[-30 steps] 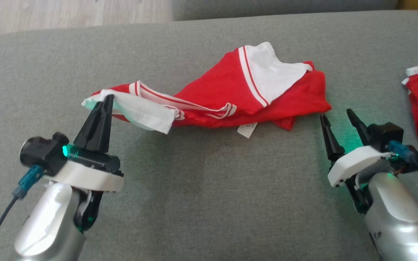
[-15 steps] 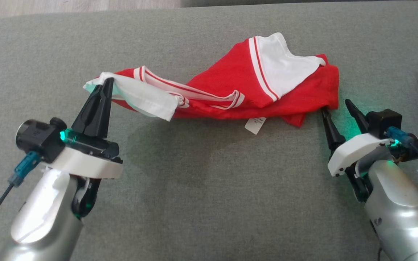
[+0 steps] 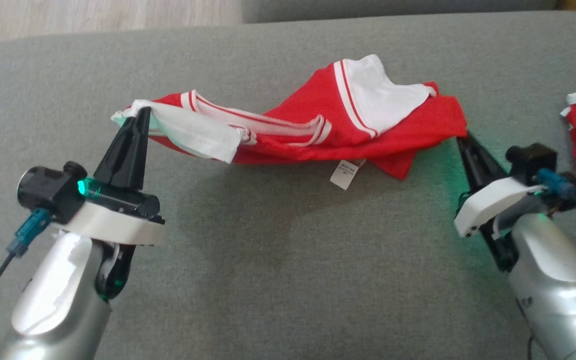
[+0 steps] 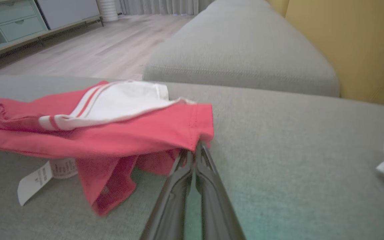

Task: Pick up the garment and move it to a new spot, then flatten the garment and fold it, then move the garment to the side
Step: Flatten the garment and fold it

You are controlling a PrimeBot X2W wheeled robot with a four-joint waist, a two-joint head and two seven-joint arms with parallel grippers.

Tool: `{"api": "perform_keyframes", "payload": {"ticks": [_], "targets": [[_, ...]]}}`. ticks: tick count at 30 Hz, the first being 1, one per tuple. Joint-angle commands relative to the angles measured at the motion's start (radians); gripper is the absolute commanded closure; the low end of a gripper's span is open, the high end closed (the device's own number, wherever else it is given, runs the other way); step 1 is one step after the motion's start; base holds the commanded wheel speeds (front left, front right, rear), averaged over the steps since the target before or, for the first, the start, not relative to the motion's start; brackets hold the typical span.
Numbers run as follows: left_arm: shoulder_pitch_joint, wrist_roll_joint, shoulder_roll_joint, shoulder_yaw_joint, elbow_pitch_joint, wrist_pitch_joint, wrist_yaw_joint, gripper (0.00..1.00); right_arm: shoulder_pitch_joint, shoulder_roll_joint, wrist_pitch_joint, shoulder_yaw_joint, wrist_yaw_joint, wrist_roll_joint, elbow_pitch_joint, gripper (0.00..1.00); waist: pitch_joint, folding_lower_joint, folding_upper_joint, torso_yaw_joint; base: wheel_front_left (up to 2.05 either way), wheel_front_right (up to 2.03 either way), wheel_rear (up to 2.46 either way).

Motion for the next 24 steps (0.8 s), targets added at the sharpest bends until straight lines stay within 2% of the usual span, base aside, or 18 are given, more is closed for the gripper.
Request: {"api": "perform_keyframes", "payload": {"ticks": [1,7,13,20,24], "targets": [[-0.04,-0.008,0.034,0.05,-0.035,-0.012,0.002,1.0,-0.004,-0.022,-0.004,0.01,-0.001,-0.006,-0.047,1.0,-0.015,0.0,0.0,-0.009,0.0,0.0,0.0],[-0.058,-0.076,0.019,0.101,-0.11,-0.012,0.002,1.0,0.01,-0.084,-0.004,-0.05,-0.001,-0.058,-0.188,1.0,-0.09,0.0,0.0,-0.04,0.0,0.0,0.0],[-0.136,-0.2,0.034,0.158,-0.175,0.011,0.003,1.0,-0.011,-0.18,-0.004,-0.095,-0.001,-0.117,-0.36,1.0,-0.191,0.0,0.0,-0.084,0.0,0.0,0.0],[-0.331,-0.304,0.035,0.223,-0.274,0.105,0.021,1.0,-0.118,-0.287,0.022,-0.134,-0.001,-0.156,-0.531,1.0,-0.246,0.0,0.0,-0.131,0.0,0.0,0.0],[-0.465,-0.314,0.028,0.214,-0.24,0.158,0.034,1.0,-0.218,-0.317,0.067,-0.117,-0.001,-0.16,-0.561,1.0,-0.232,0.0,0.0,-0.141,0.0,0.0,0.0]]}}
